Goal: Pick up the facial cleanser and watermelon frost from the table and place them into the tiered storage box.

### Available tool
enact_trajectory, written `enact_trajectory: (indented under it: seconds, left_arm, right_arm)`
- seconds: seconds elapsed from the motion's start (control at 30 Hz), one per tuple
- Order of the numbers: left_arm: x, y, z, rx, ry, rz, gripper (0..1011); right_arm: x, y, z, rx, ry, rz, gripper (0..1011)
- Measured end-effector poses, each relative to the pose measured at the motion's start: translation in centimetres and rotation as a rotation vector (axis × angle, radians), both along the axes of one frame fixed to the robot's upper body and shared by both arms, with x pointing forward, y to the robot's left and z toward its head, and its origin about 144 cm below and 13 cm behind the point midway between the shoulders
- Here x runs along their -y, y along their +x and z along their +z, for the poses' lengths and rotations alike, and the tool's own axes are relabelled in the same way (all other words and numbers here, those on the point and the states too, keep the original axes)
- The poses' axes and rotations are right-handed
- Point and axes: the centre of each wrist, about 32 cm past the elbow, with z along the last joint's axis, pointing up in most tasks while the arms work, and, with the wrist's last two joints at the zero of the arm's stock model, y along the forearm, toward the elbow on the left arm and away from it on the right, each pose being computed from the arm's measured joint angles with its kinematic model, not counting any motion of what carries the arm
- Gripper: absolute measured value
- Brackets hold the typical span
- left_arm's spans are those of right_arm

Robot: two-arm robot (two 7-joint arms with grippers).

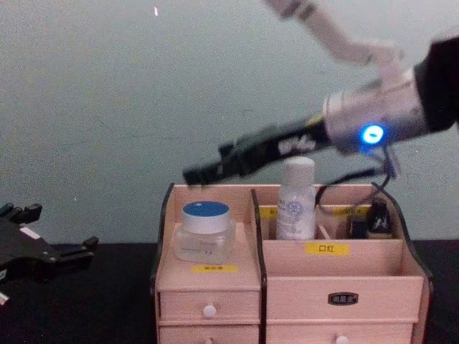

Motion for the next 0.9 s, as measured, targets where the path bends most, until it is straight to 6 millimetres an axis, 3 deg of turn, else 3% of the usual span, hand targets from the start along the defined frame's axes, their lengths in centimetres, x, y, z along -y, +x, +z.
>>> enact_trajectory:
  seconds: [0.17, 0.43, 0.63, 0.9]
  left_arm:
    - [0.0, 0.0, 0.0, 0.0, 0.0, 0.0, 1001]
    - [0.0, 0.0, 0.0, 0.0, 0.0, 0.0, 1001]
    - [0.0, 0.0, 0.0, 0.0, 0.0, 0.0, 1001]
    - [0.0, 0.0, 0.0, 0.0, 0.0, 0.0, 1001]
  right_arm:
    - [1.7, -2.1, 1.7, 0.114, 0.097, -0.04, 1000]
    - [5.0, -6.6, 1.1, 0.238, 0.204, -0.209, 1000]
    - [8.1, -11.6, -2.0, 0.309, 0.23, -0.44, 1000]
    - [10.1, -15.8, -7.0, 0.323, 0.197, -0.755, 1000]
